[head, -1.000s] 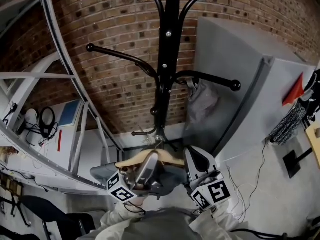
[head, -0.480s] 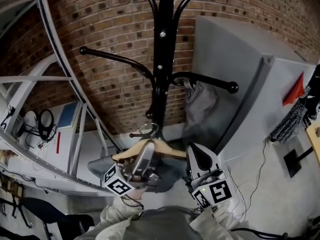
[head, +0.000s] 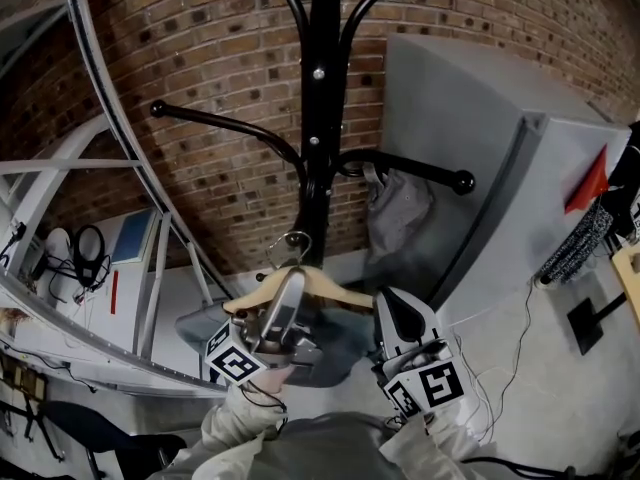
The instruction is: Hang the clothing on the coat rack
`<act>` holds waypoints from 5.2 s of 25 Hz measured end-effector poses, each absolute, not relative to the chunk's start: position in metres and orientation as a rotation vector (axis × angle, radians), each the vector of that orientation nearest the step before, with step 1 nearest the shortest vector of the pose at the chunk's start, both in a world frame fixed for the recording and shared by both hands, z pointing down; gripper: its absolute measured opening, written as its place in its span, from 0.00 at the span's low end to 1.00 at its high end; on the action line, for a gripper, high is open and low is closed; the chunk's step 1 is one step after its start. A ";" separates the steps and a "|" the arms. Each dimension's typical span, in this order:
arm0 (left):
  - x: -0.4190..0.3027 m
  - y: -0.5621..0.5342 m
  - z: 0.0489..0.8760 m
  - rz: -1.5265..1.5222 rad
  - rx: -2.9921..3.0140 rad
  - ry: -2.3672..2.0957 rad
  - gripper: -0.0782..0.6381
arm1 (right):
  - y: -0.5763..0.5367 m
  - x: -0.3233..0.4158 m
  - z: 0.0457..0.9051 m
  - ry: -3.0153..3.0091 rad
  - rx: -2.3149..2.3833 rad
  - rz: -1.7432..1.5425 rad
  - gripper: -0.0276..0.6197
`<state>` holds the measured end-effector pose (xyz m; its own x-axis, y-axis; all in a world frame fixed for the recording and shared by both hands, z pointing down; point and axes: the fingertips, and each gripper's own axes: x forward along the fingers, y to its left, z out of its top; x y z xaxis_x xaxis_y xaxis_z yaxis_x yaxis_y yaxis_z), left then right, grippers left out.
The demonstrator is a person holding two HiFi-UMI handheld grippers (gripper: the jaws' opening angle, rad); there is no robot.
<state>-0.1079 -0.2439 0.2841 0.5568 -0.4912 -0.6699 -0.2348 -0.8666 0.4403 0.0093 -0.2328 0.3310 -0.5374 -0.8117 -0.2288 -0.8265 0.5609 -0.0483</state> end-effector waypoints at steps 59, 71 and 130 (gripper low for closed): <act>-0.098 -0.315 0.328 -1.165 2.364 -0.489 0.30 | -0.260 0.013 0.358 2.566 -1.419 -0.051 0.08; -0.096 -0.309 0.360 -1.070 2.333 -0.557 0.30 | -0.255 0.006 0.363 2.587 -1.403 -0.072 0.08; -0.125 -0.135 0.412 -0.207 2.735 -1.435 0.12 | -0.137 -0.064 0.412 2.798 -1.246 -0.164 0.08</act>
